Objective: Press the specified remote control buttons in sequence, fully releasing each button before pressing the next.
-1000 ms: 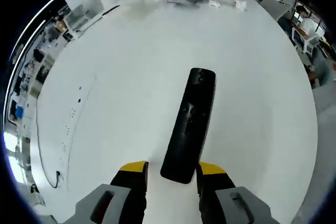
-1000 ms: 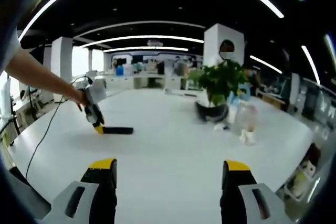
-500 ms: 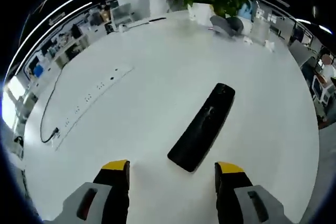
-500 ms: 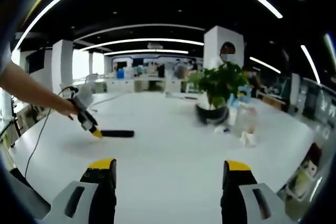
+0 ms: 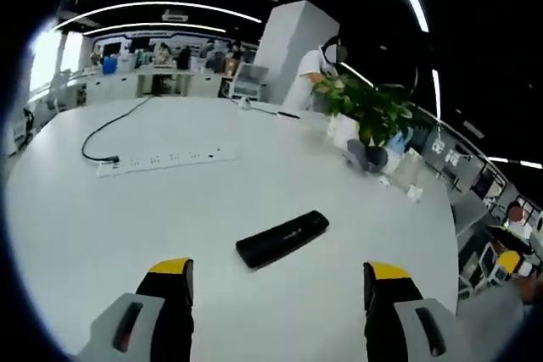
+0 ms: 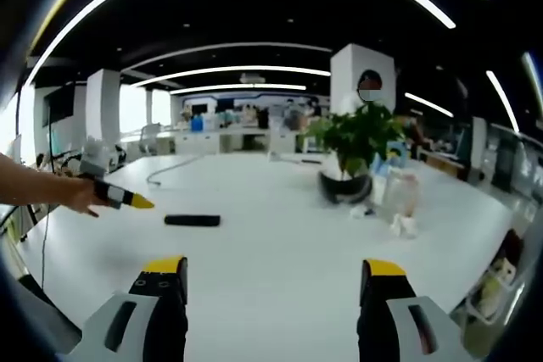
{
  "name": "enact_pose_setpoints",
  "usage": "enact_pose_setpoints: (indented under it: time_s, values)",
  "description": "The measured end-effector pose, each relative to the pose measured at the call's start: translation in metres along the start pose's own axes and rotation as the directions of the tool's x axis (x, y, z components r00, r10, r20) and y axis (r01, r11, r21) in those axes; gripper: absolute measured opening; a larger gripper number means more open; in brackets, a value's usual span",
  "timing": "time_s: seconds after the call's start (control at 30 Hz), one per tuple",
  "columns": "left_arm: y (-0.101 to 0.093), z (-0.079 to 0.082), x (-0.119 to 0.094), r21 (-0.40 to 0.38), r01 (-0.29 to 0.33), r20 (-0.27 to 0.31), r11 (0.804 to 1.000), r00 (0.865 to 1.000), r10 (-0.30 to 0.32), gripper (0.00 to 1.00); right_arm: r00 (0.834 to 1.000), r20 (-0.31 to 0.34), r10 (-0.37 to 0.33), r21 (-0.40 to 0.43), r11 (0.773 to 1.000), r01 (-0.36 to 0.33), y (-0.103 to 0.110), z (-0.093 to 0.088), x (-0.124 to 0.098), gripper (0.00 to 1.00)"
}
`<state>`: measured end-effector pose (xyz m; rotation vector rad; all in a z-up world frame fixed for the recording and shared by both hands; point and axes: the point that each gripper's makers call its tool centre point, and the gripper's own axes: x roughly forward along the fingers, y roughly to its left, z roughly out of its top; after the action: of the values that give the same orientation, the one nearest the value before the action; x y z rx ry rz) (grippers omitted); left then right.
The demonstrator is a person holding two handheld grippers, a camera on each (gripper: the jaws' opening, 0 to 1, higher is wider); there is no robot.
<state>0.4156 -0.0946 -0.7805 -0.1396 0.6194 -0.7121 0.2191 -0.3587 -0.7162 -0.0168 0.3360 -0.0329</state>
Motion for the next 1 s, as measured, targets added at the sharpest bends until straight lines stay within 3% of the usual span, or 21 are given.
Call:
enact_pose_setpoints:
  time_s: [0.07, 0.33, 0.53, 0.63, 0.83, 1.0]
  values:
    - [-0.006, -0.001, -0.017, 0.007, -0.012, 0.056, 1.0, 0.998, 0.012, 0.8, 1.0, 0.004, -0.001, 0.003, 1.0, 0.001, 0.0, 0.001, 0.0, 0.83]
    - [-0.029, -0.011, -0.063, -0.006, -0.017, 0.123, 1.0, 0.992, 0.018, 0.86, 1.0, 0.011, 0.005, 0.005, 1.0, -0.005, 0.001, 0.002, -0.001, 0.83]
    - [-0.046, -0.015, -0.089, -0.021, -0.017, 0.177, 1.0, 0.984, 0.021, 0.99, 1.0, 0.02, 0.002, 0.011, 1.0, -0.003, 0.0, 0.003, -0.001, 0.83]
    - [-0.048, -0.016, -0.104, 0.011, -0.067, 0.218, 0.998, 0.974, 0.063, 1.0, 1.0, 0.025, 0.007, 0.009, 1.0, -0.007, 0.001, 0.004, -0.002, 0.83]
    - [-0.068, -0.031, -0.13, 0.008, -0.091, 0.237, 0.996, 0.968, 0.087, 1.0, 1.0, 0.025, 0.006, 0.009, 1.0, -0.006, 0.0, 0.004, -0.002, 0.83]
    - [-0.075, -0.046, -0.151, 0.069, -0.186, 0.263, 0.98, 0.951, 0.162, 1.0, 1.0, 0.026, 0.002, 0.012, 1.0, -0.002, -0.001, 0.004, -0.002, 0.84]
